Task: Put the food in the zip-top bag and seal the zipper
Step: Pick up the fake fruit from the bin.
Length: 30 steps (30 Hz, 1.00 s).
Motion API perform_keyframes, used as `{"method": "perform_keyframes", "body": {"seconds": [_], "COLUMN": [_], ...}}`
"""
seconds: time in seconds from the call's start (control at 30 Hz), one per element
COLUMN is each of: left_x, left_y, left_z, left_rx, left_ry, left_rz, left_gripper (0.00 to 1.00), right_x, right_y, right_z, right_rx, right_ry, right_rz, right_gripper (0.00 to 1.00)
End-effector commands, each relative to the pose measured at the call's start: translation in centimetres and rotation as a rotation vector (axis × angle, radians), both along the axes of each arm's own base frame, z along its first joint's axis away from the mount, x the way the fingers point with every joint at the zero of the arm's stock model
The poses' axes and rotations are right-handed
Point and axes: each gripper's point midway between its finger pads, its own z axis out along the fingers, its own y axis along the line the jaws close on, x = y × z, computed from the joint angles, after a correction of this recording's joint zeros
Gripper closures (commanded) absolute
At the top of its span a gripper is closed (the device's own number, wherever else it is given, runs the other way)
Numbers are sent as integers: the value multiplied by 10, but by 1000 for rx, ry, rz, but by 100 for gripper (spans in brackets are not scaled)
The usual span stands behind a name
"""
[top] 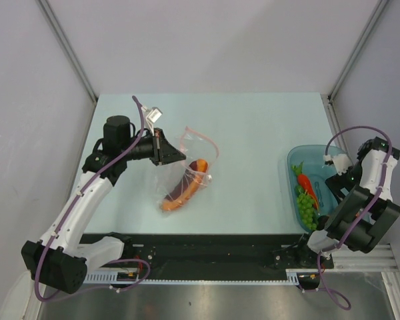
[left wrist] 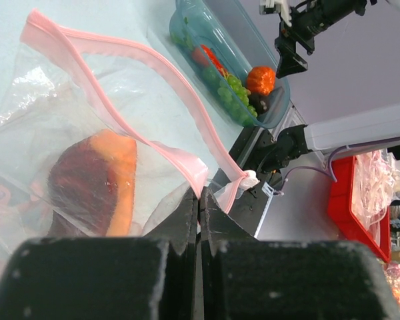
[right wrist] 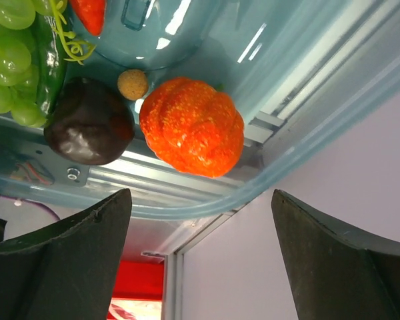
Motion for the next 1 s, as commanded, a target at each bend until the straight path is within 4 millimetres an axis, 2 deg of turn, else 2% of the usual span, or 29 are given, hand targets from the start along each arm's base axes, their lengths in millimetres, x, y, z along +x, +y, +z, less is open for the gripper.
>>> {"method": "perform_keyframes", "body": {"seconds": [0.0,0.07,0.27,0.43,0.57,0.73,0.83,0.87,0.97], "left_x": [3,3,4,5,7,6,6,6,6], "left_y": [1,1,1,0,-1,0,0,0,0], "left_z": [14,13,14,12,15,15,15,15,16], "left_rx": [14,16,15,12,8,11,11,10,8], "left_ry": [-82,-83,-83,-78,-83,-88,-86,-89,-92], "left_rz": [-2,-2,-4,-5,-1,1,1,1,0], "left_gripper": [100,100,100,100,100,100,100,100,100], "right_x": [-2,-9,-12,-12,-11,-12,-16,-15,-14], "right_y": [-2,-1,-16,-16,-12,-9,-6,-6,-9], "right_z": [-12,-22,-46,-62,-70,-73,-74,-74,-75], "right_rx": [-17,-26,-110,-107,-92,-87,-79,-84,-95], "right_ry": [32,65,100,130,143,154,174,169,173], "right_rz": [71,81,114,124,112,113,104,102,103], "right_gripper": [11,10,5,4,3,9,6,2,3]}}
